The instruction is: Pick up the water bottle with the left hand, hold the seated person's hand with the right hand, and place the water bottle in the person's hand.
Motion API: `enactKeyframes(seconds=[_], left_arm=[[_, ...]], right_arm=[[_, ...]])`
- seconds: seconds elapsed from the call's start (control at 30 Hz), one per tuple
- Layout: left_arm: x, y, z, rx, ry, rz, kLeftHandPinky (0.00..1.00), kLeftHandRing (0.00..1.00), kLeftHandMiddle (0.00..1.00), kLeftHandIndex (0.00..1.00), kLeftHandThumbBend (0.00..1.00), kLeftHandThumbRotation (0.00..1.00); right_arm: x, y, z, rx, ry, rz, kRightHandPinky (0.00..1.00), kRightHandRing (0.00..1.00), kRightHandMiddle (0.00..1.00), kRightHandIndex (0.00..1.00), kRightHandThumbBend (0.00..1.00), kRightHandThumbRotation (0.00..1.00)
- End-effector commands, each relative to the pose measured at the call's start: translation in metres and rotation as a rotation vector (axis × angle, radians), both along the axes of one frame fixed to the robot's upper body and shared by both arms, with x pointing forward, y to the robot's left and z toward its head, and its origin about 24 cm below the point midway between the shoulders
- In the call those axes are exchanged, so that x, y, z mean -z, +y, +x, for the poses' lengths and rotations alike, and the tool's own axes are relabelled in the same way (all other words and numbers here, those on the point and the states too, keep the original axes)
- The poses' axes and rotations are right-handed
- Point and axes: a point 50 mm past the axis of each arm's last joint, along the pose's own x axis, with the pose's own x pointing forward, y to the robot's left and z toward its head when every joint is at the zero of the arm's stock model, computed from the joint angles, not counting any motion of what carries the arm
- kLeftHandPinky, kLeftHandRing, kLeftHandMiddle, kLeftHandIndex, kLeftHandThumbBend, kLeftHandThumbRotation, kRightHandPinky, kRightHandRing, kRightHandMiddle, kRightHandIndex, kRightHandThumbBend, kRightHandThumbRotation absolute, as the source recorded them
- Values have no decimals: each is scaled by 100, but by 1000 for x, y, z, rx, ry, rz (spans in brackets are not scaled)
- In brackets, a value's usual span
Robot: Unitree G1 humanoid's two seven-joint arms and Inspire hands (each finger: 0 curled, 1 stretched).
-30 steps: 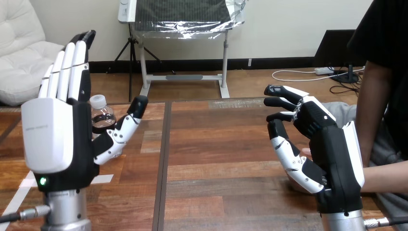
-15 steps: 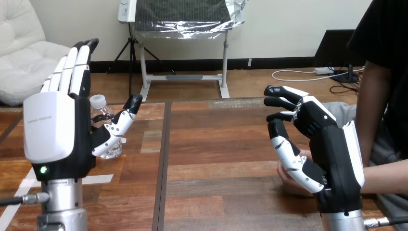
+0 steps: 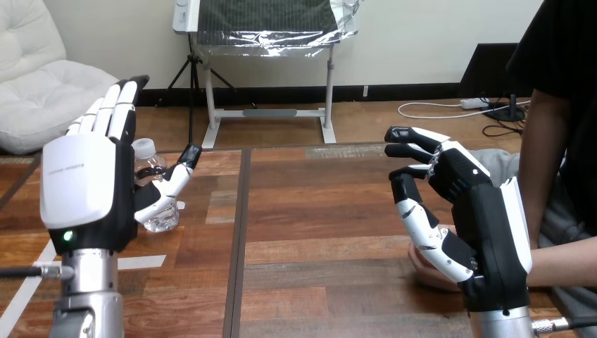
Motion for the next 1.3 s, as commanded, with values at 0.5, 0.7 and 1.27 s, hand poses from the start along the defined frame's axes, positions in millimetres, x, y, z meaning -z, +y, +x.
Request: enactKeyframes(seconds=[0.5,0.7,1.27], left_arm=[[-13,6,39,-7,25,92,80,86,89,88,47,79],[-11,9,47,-16,56,113,80,86,89,87,47,78],[-7,14,64,-34,107,172,83,85,89,87,47,80]], right_arm=[[-19,4,11,-18,-94,3,56,71,78,71,32,34],[-19,4,11,-21,-97,6,56,71,77,71,32,34],[-20,2,11,-13,-105,-2,56,71,77,70,32,31]])
